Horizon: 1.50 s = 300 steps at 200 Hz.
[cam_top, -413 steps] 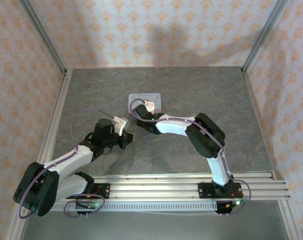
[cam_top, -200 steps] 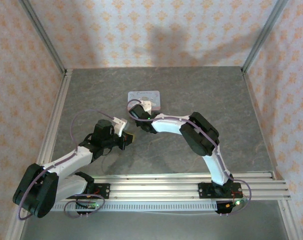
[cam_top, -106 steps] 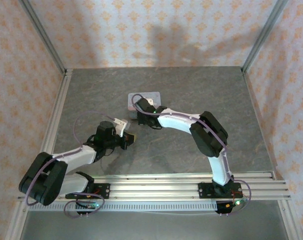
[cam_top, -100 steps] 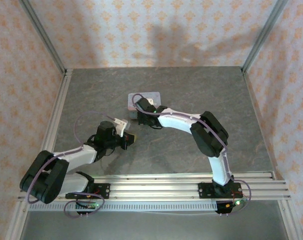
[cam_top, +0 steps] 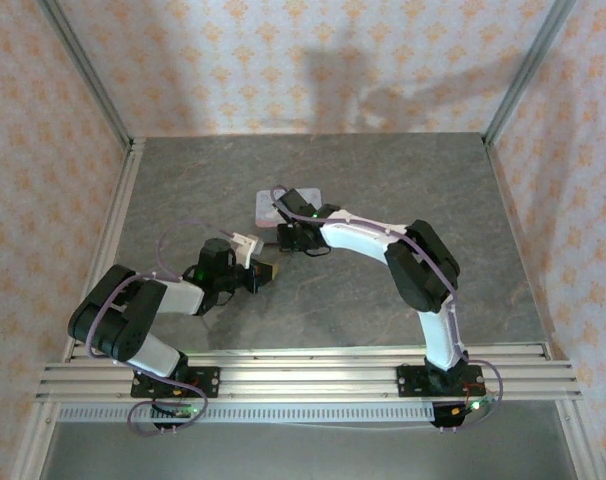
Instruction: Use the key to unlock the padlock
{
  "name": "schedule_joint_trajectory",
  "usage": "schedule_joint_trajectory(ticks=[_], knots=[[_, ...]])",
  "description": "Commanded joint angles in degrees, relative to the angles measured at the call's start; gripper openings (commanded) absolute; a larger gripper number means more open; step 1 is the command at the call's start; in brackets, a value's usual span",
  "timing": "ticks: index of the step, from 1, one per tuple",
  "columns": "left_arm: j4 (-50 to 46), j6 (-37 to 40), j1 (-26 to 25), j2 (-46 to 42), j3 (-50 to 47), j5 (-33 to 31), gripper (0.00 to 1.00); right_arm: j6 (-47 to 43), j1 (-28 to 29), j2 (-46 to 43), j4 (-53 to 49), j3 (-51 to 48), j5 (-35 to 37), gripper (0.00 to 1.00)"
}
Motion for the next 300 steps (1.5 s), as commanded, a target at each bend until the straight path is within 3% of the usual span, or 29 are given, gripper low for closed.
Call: schedule_joint_trajectory(ticks=[1, 121, 195, 300], knots=[[1.4, 3.4, 0.3, -0.7, 1.8, 1.9, 0.0, -1.0, -0.6, -2.7, -2.9, 2.8, -3.7, 0.04], [7.2, 1.6, 1.8, 3.3, 2.4, 5.6, 0.0, -2.9, -2.7, -5.6, -10.0, 6.3, -13.4, 0.04], [5.1, 1.7, 2.6, 2.3, 4.8, 10.9, 0.0, -5.4, -4.4, -6.9, -16.2, 9.9, -17.3, 0.03], [1.3, 1.8, 5.0, 4.4, 9.1, 18.3, 0.0, -5.8, -5.6, -7.4, -16.2, 8.7, -20.5, 0.03]])
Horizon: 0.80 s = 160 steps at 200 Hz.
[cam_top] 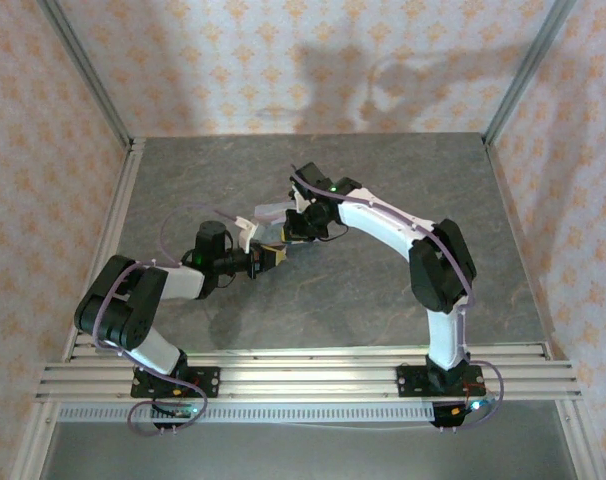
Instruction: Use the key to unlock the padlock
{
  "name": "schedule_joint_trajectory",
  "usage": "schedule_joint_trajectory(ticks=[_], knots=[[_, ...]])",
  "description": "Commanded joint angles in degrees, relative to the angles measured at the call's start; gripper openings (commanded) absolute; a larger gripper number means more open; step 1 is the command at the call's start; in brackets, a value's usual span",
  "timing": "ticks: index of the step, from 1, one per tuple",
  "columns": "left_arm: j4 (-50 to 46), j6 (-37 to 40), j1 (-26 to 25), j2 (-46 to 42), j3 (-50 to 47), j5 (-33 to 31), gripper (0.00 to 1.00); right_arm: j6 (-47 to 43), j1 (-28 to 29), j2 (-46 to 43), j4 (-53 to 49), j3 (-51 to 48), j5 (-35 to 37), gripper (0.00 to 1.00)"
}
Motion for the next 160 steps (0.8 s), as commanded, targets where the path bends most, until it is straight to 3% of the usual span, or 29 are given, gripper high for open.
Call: schedule_joint_trajectory(ticks=[1, 160], knots=[[-0.3, 0.5, 0.7, 0.7, 1.8, 2.9, 0.0, -0.8, -0.1, -3.3, -0.4, 1.0, -1.6, 0.03], [0.5, 1.0, 0.9, 0.6, 0.6, -0.5, 0.0, 0.0, -1.0, -3.6, 1.2, -0.5, -5.1, 0.02]])
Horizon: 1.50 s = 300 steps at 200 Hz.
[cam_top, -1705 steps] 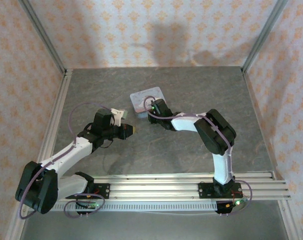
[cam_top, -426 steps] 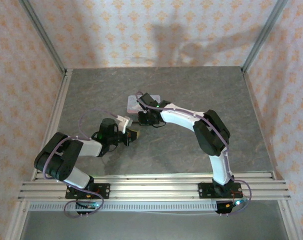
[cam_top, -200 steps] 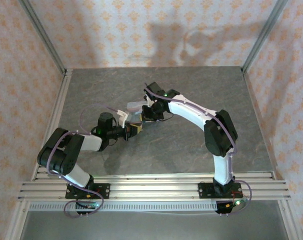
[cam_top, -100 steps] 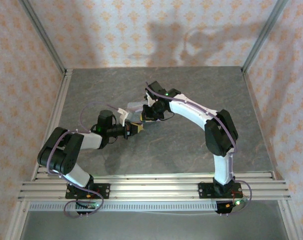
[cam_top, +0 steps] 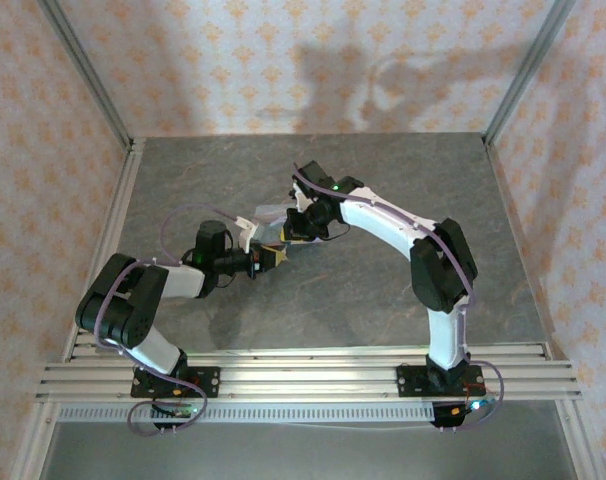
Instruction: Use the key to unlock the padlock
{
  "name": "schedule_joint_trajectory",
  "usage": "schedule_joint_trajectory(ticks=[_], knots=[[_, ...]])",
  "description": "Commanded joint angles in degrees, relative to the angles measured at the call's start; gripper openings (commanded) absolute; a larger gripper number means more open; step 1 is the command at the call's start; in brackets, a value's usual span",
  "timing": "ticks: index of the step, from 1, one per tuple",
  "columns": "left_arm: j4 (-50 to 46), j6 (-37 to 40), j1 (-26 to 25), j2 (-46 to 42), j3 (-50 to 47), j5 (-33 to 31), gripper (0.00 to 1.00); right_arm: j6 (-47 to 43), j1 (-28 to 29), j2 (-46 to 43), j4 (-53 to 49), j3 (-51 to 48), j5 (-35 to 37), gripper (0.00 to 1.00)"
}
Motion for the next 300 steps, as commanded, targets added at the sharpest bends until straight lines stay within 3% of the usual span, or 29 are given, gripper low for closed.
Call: schedule_joint_trajectory(ticks=[1, 300], knots=[[1.3, 0.8, 0.6, 0.0, 0.3, -1.0, 0.0, -0.1, -0.2, -3.4, 1.2, -0.3, -1.9, 0.02], [1.8, 0.4, -0.5, -3.2, -1.3, 0.1, 0.0, 0.3, -1.2, -3.7, 1.7, -1.6, -3.8, 0.02]])
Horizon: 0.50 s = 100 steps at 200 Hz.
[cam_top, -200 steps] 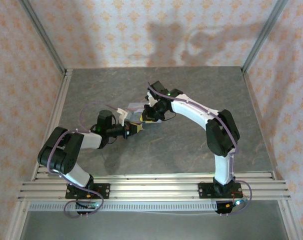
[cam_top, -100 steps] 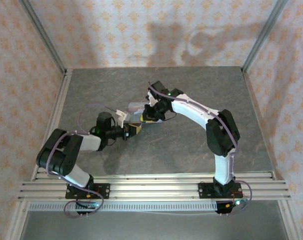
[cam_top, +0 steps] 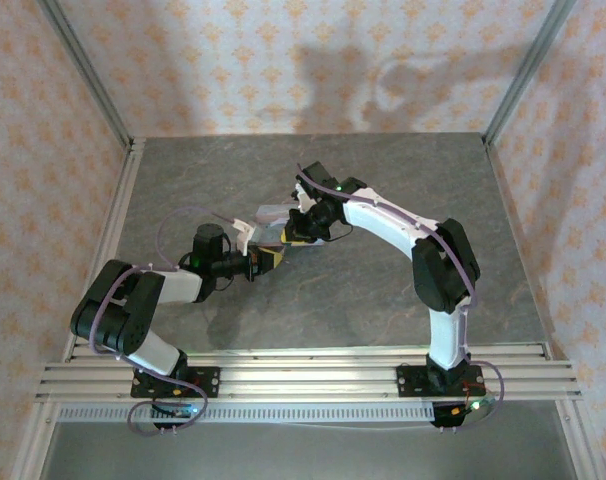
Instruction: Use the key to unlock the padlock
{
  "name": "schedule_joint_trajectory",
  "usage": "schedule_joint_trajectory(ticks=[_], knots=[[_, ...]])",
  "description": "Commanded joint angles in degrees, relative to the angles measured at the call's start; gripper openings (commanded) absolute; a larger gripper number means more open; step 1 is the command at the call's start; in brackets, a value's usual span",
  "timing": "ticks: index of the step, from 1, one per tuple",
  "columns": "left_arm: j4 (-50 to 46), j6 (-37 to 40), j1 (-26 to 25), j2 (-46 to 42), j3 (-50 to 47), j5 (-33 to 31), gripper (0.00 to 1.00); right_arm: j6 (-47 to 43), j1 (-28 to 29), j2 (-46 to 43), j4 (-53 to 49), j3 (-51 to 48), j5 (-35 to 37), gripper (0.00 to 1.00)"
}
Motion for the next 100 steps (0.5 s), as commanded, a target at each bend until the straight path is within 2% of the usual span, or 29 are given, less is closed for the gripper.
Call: schedule_joint_trajectory(ticks=[1, 100], knots=[[1.1, 0.9, -0.4, -0.7, 1.0, 1.0, 0.0, 0.1, -0.4, -3.0, 0.6, 0.3, -1.1, 0.02], [1.3, 0.6, -0.4, -0.3, 2.0, 1.0, 0.0, -0.2, -0.4, -3.1, 0.4, -0.2, -1.3, 0.02]])
